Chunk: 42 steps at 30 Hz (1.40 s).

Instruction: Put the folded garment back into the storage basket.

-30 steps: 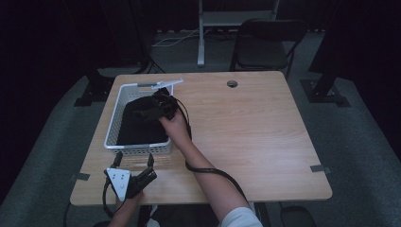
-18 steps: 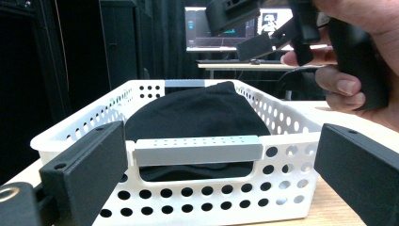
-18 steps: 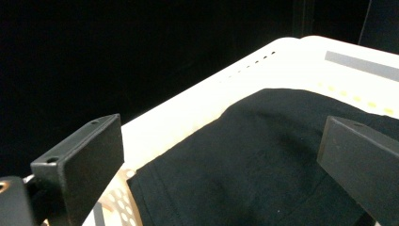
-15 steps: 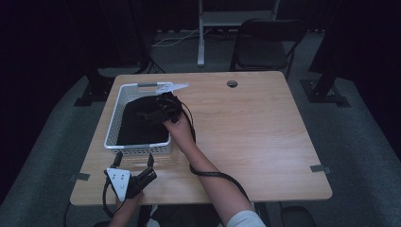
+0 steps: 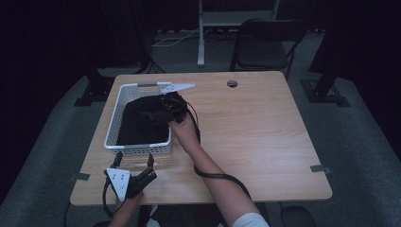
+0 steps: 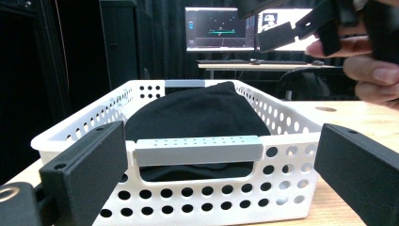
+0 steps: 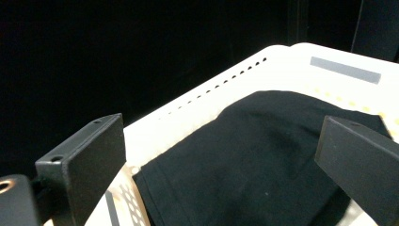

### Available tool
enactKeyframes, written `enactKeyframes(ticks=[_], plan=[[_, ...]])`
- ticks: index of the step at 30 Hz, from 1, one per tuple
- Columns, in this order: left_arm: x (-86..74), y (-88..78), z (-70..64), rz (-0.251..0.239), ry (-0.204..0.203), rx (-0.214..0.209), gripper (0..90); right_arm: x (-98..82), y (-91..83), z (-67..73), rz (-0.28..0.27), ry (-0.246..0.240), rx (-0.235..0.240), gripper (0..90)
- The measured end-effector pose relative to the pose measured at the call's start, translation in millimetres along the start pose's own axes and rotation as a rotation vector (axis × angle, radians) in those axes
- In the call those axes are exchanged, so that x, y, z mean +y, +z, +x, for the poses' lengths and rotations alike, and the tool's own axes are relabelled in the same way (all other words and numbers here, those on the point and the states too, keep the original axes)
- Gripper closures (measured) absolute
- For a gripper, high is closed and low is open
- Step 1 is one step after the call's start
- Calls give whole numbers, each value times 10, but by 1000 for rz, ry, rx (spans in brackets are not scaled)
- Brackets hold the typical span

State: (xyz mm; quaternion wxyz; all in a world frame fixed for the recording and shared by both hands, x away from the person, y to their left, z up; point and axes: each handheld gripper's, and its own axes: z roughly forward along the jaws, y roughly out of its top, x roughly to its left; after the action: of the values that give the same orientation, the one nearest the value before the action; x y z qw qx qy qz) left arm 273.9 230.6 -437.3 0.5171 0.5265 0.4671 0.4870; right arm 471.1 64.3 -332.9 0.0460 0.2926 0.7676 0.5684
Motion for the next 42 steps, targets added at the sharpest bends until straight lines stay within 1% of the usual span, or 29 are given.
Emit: enactKeyframes(ticks=[3, 5, 6, 10, 11, 13, 14, 16, 17, 19, 20, 21, 22, 23, 25, 26, 28, 29, 31, 32, 36, 38, 40, 42], plan=[[0, 0, 0, 0, 1, 0, 43, 16, -66, 11, 9, -13, -9, 23], [0, 1, -1, 1, 0, 0, 44, 24, -114, 21, 4, -15, -7, 23], [0, 1, -1, 1, 0, 0, 44, 27, -136, 28, 4, -18, -15, 23], [0, 1, -1, 0, -1, 1, 44, 27, -214, 47, -8, -20, -20, 23], [0, 1, -1, 0, -1, 1, 44, 26, -228, 46, -7, -22, -12, 23], [0, 0, 0, 0, 0, 1, 44, 20, -262, 58, -5, -34, -27, 23], [0, 0, 0, 1, 0, 1, 44, 18, -282, 59, -1, -40, -23, 23], [0, 0, -1, 0, 0, 1, 44, 10, -330, 62, -8, -47, -41, 23], [0, -1, 0, 0, 1, 1, 44, 9, -348, 60, -7, -47, -38, 23], [0, 0, -1, -1, -1, 2, 44, 1, -413, 52, -19, -43, -59, 23], [0, 1, -1, 0, -1, 1, 44, 1, -439, 44, -13, -38, -45, 24], [0, 1, -1, 0, -1, 1, 44, -4, -464, 41, -18, -39, -53, 24], [0, 1, -1, 0, -1, 1, 44, -10, -491, 41, -23, -42, -63, 24], [0, 1, -1, 0, -1, 1, 44, -11, -512, 36, -17, -45, -54, 23], [0, 1, -1, 0, -1, 1, 43, -19, -557, 35, -19, -48, -67, 28], [0, 1, -1, 0, -1, 1, 44, -21, -577, 36, -20, -50, -64, 29], [0, 1, -1, 0, -1, 1, 44, -32, -623, 39, -22, -51, -74, 29], [0, 1, -1, 0, -1, 1, 43, -38, -644, 37, -20, -53, -68, 29], [1, 1, -1, 1, -1, 1, 44, -56, -693, 44, -19, -57, -83, 29], [0, 1, -1, 0, -1, 1, 44, -66, -720, 42, -18, -60, -82, 29], [0, 1, -1, 0, -1, 1, 44, -104, -837, 37, -23, -58, -89, 29], [0, 1, -1, 0, -1, 1, 44, -124, -915, 35, -27, -57, -85, 29], [0, 1, -1, 0, -1, 1, 43, -136, -982, 40, -30, -66, -100, 29], [0, 1, -1, 0, -1, 1, 44, -141, -1035, 44, -26, -70, -102, 29]])
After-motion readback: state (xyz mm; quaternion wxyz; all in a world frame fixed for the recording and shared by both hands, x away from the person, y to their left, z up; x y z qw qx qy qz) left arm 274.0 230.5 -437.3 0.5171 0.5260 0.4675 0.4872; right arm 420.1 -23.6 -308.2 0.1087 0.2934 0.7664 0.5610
